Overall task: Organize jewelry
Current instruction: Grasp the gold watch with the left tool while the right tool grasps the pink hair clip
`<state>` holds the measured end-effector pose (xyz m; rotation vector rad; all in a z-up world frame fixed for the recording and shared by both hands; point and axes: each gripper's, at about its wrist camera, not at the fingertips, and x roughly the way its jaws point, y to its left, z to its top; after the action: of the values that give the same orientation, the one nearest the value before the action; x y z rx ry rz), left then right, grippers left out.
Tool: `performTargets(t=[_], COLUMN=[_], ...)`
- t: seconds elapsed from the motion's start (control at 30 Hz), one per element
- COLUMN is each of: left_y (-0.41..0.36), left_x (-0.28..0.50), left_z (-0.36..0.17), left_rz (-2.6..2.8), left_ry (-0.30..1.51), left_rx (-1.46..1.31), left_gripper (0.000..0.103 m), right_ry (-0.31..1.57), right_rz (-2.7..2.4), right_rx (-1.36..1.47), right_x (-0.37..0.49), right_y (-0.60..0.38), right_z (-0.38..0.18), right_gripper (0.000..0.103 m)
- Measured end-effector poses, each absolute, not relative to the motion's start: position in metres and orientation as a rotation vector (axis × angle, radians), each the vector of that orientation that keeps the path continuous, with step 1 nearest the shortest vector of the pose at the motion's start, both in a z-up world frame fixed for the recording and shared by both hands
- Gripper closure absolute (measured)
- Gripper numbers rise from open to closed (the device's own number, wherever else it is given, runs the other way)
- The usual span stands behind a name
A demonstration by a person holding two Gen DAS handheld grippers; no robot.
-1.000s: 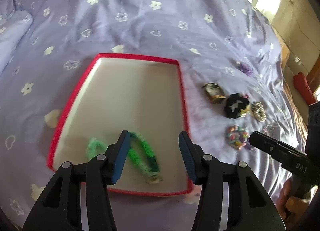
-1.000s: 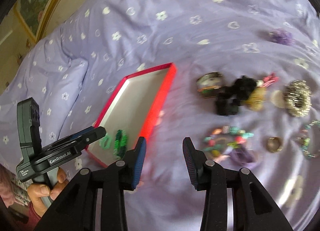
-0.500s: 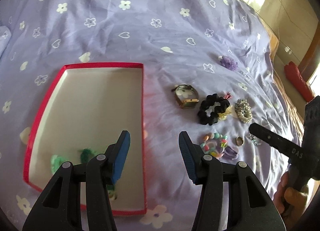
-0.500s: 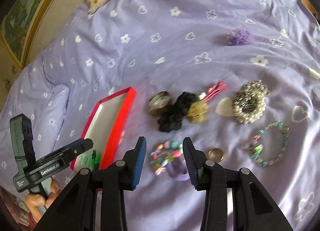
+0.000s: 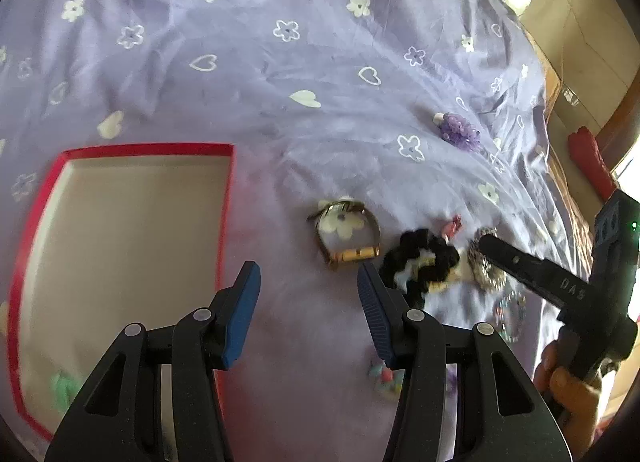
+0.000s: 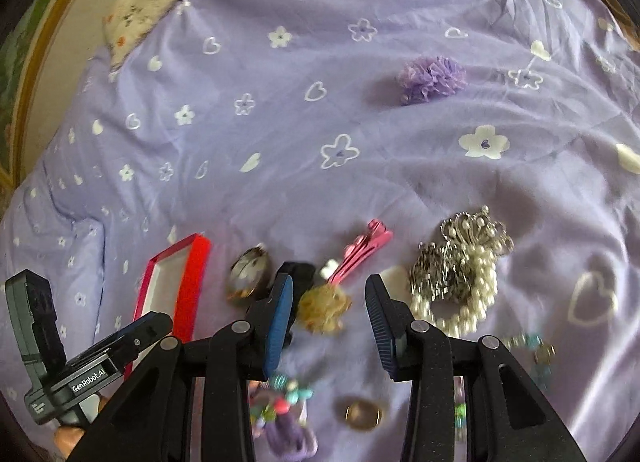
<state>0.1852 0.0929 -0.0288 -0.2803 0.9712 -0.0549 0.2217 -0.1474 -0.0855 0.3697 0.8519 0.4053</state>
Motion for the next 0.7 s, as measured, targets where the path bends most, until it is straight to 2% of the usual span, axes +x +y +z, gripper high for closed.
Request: performTargets(t=[0.33,0.37,0.43,0.53,0.6,0.63,0.7], left_y=[0.08,0.08,0.079,0.076,0.074,0.073,0.072], left_x=[0.239,0.242,0.247,0.251,0.252,0.252,0.251], left_z=[-0.065,-0.069,-0.074,-0.078,-0.078,-0.077,-0.078], left_rz=[-0.038,-0.043,-0.046,-0.045,-0.053,-0.061,-0.072], left_ry=[1.062,1.071,1.088,1.091,1.086,1.085,1.08], left_rx=[-0.219,-0.22,-0.222,-0.204,-0.192,-0.188,-0.18], left_gripper=[0.057,0.063,0.069,0.076,0.085,0.093,0.098], right_ry=[0.936,0.934,0.924,0.918,0.909,0.905,0.891], right_rz=[0.361,0.358,0.351,0.353,0.356,0.357,0.356], right_rx=[0.354,0.346,0.327,0.323,0.313,0.31,0.304], right_x=[0.259,0.261,0.264,0.267,0.267,0.267,0.265], right_y=[-0.134,-0.133,-0.131,-0.133,-0.133,-0.133,-0.133], right_z=[-0.114,-0.116,-0.116,-0.117,-0.116,-0.116,-0.114], right_gripper=[0.066,0.066,0.074,0.081,0.083,0.084,0.085])
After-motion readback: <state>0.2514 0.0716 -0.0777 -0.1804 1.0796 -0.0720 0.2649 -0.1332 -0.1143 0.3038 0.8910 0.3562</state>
